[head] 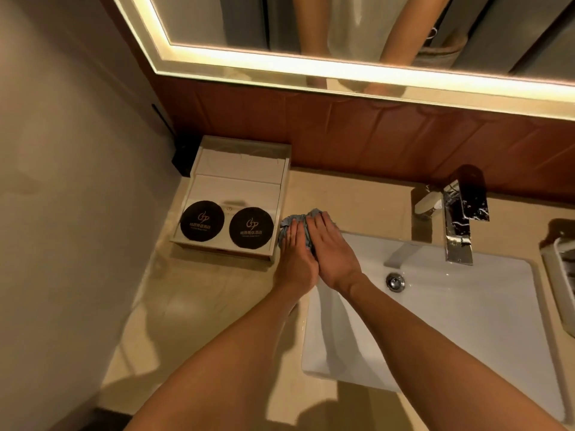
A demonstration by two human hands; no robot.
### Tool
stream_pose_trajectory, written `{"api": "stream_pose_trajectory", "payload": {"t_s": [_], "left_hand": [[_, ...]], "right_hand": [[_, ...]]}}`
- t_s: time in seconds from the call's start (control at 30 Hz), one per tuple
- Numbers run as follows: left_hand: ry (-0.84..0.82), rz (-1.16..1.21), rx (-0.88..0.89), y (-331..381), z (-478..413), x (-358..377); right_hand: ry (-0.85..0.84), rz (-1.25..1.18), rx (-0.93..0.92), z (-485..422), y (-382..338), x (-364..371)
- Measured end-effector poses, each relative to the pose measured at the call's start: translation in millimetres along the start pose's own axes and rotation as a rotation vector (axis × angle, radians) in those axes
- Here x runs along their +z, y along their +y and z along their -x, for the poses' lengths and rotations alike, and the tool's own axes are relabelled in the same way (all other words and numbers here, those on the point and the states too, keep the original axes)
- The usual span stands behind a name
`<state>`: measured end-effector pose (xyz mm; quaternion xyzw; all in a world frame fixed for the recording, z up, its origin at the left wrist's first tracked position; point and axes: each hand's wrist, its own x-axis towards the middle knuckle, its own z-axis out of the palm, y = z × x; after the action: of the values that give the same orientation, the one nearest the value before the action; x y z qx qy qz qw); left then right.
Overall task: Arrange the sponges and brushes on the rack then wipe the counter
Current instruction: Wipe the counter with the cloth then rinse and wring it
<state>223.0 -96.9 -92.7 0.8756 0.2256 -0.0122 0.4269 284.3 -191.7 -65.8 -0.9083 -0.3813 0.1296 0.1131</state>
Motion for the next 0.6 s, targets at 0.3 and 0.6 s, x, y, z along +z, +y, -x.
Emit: {"api": "stream_pose_trajectory", "payload": {"t_s": [0.3,0.6], "left_hand": [[0.071,0.072,-0.093,8,-55,-2],[-0.061,-0.39,-0.219,40,-151,7]], "right_hand": [[0.018,0.056,0.013,-48,10,-14],[0.083,0.033,0.065,-103,35,-27]]}}
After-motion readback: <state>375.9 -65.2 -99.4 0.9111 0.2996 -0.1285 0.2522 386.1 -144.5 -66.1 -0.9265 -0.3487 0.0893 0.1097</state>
